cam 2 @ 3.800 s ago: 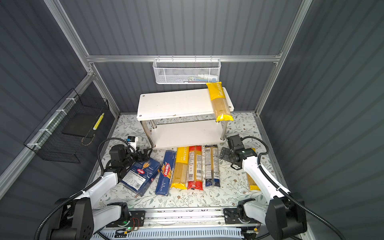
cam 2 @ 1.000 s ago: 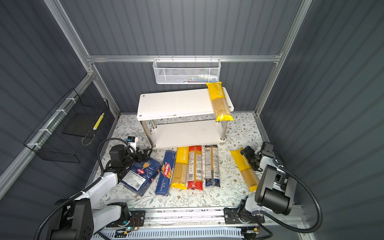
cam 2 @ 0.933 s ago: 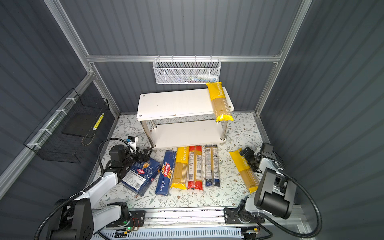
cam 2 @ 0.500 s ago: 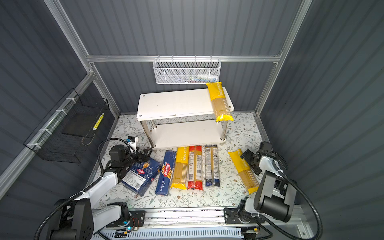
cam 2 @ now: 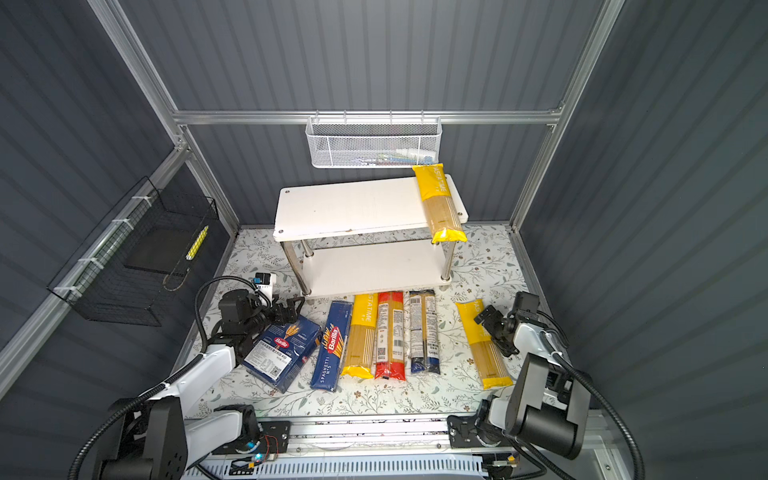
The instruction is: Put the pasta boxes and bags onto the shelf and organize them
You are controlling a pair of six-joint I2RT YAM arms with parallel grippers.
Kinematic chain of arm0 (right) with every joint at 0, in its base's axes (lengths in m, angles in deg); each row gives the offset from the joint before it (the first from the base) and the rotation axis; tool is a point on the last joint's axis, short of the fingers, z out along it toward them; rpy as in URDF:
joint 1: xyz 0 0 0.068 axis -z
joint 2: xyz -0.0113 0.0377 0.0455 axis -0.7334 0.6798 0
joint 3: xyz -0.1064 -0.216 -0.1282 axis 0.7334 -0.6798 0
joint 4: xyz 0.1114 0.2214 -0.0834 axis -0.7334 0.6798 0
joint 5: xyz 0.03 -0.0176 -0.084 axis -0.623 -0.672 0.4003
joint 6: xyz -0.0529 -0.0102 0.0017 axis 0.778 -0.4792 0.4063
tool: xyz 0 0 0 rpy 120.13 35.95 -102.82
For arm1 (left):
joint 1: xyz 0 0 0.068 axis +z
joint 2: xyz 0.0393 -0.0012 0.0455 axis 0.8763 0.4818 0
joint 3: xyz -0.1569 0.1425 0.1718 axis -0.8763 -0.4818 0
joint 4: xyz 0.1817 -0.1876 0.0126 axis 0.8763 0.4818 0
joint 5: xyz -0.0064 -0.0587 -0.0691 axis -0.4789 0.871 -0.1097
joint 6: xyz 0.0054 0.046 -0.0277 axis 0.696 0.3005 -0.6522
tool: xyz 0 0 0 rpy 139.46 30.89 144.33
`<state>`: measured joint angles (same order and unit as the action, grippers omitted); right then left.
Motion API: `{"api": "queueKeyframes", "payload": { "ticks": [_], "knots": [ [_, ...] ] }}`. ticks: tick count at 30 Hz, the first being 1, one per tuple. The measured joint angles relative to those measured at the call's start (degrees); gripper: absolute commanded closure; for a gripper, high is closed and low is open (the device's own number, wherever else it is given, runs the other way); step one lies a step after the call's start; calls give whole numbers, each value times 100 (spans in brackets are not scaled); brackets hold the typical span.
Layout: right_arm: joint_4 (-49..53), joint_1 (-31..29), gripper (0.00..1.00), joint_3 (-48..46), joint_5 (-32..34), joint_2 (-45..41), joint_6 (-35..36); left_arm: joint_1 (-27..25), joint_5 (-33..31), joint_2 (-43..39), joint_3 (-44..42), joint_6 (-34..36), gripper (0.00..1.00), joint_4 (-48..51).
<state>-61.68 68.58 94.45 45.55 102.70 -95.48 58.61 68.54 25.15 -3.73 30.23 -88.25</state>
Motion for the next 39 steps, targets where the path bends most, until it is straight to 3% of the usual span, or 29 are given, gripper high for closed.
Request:
{"api": "queueKeyframes", "payload": {
  "ticks": [7, 16, 23, 39],
  "knots": [
    [136, -494, 1, -186, -136, -374, -308, 0, 0, 0, 0, 0, 1, 0],
    [968, -1773, 1, 509, 839, -313, -155, 0, 0, 0, 2, 2, 1, 2],
    [1624, -2037, 1, 1067, 1447, 111, 227, 0, 0, 2, 2, 2, 1, 2],
    [1762, -2387, 1, 1086, 1582, 828, 535, 0, 372, -308, -341, -415, 1, -203]
  ]
}}
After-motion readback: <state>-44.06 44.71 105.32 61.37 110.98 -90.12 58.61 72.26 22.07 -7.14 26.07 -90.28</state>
